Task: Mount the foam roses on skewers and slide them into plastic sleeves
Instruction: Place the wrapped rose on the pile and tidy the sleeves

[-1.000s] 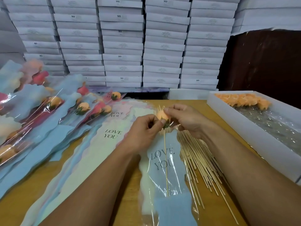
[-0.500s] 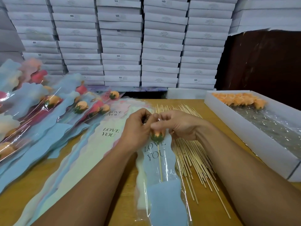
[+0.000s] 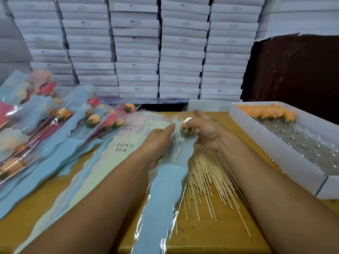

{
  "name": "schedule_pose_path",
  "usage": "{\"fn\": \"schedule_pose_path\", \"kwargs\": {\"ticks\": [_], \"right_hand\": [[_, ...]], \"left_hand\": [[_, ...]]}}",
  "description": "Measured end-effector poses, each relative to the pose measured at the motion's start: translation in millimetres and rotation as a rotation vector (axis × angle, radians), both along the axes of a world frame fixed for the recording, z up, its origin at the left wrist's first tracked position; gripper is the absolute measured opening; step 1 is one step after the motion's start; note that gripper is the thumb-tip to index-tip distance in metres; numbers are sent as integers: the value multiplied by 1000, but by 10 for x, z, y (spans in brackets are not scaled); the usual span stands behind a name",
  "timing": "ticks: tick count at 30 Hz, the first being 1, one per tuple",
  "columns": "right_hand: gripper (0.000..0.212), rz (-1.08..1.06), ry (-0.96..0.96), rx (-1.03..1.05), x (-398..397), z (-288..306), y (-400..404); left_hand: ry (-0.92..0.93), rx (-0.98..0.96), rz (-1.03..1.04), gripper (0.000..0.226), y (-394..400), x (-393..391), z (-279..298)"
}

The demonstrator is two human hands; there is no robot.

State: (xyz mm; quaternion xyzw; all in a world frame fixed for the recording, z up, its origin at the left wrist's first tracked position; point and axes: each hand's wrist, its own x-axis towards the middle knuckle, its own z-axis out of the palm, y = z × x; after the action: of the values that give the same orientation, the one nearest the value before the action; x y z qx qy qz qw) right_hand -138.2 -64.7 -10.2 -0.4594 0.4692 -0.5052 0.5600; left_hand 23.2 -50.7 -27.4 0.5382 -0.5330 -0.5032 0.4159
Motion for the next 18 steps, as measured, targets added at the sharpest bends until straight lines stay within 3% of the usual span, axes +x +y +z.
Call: {"fn": "schedule_pose_path", "kwargs": {"ticks": [6,9,14,18], "right_hand": [[107,-146,-100,24,-107,-32,-60],[83,-218,-176,7,-186,-50,-128],[41,-342,-230,-62,-258,-79,-227],[57,-398,-282,-70,-258,-109,-305]], "left_hand": [[-210,20,-103,53,166,-13,77],[-234,41,-151,48,321,121,84],[-115,168,-267,23,628,479,51],[11,257,-321,18,814,584,-2]]}}
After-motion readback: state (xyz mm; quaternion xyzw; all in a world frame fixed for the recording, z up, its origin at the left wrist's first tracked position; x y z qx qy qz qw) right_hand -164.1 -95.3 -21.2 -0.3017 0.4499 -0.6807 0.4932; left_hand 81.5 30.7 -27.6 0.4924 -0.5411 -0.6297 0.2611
